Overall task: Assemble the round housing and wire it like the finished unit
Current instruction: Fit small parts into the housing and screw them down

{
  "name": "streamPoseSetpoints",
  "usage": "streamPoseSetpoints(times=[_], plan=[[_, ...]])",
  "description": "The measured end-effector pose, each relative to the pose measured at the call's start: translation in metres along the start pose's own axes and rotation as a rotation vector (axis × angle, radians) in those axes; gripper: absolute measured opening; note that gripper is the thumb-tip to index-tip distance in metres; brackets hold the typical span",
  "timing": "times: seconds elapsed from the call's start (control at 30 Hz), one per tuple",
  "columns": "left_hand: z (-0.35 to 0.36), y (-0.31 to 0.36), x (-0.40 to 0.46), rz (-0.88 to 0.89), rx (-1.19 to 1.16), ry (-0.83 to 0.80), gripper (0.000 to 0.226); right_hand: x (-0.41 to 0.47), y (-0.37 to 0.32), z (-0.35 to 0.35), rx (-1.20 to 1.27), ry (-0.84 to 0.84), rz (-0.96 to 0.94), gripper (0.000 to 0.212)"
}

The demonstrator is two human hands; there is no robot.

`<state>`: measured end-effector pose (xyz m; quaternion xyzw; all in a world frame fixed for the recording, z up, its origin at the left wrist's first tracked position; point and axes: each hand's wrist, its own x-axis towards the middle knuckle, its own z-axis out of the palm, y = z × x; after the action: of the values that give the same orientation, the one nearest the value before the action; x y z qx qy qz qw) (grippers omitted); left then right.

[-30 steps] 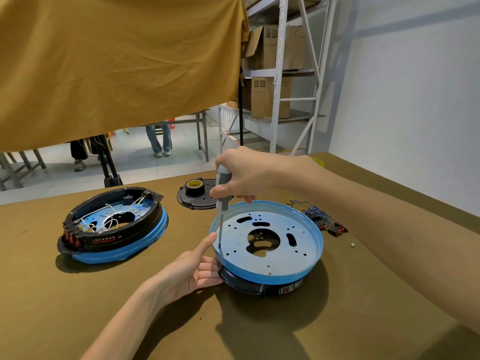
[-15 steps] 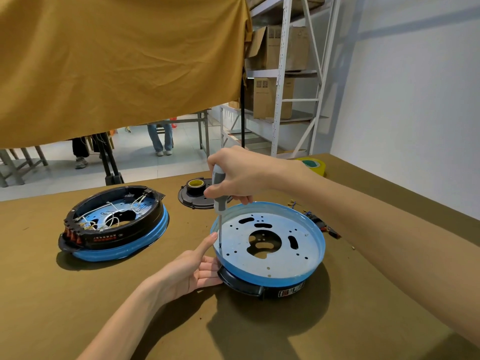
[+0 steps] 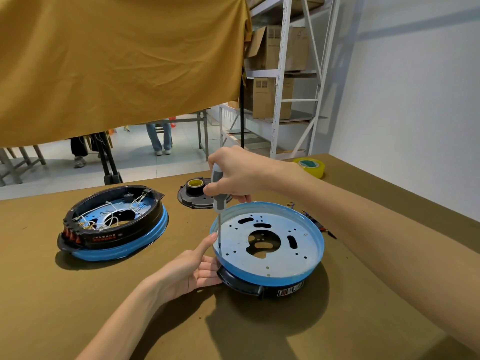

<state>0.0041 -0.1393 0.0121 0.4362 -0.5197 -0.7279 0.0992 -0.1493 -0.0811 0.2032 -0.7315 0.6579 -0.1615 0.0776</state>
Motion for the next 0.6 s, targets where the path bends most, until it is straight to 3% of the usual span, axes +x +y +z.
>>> streamPoseSetpoints(times=[0.23,0.37,0.6], plan=[[0.004,0.002,-0.005,-0.008,-0.027,0.022,0.09,-0.001,-0.001,0.003,0.005,0.004,-0.011,0.037],[0.008,0.003,-0.012,0.002,-0.038,0.037,0.083,-0.017,0.013,-0.002,0.125,0.014,0.02,0.03],[0.019,0.012,-0.014,0.059,-0.022,0.169,0.066,-0.095,0.09,0.016,0.875,0.443,0.328,0.034]])
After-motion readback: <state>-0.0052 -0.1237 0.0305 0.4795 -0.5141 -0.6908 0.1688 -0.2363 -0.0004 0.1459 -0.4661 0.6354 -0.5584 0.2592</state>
